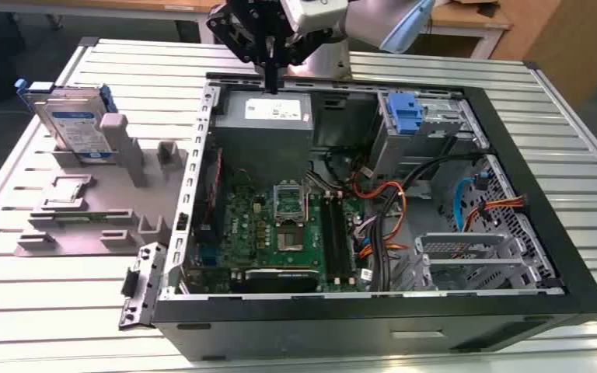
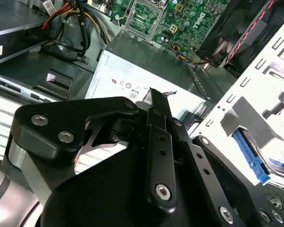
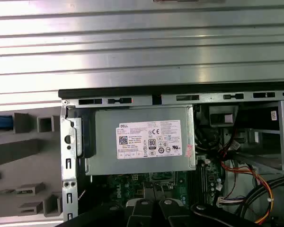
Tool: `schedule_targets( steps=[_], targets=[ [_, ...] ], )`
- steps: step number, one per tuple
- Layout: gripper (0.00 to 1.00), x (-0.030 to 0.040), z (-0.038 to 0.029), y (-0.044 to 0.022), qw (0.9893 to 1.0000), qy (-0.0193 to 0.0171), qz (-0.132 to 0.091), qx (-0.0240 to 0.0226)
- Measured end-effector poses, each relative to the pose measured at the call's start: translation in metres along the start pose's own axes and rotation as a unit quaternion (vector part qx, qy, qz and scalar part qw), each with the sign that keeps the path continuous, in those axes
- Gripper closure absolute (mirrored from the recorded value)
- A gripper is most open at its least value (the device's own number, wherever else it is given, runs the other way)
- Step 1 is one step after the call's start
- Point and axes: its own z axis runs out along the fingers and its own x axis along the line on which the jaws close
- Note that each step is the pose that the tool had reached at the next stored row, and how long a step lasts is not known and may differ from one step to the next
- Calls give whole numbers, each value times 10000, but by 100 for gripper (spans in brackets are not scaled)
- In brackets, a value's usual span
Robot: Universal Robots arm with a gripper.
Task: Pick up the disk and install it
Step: 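Reach for the disk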
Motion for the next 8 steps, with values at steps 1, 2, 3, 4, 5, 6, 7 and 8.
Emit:
schedule_targets(
  steps=[1,2,3,4,5,6,7,8],
  targets=[
    [90,0,0,0,10000,0,0,0],
    [90,0,1,0,10000,0,0,-1],
    [90,0,0,0,10000,0,0,0],
    [90,0,0,0,10000,0,0,-1],
    [90,0,0,0,10000,0,0,0],
    [90,2,0,0,10000,0,0,0],
    [90,9,0,0,10000,0,1,0],
    [90,14,0,-1,10000,0,1,0]
  ],
)
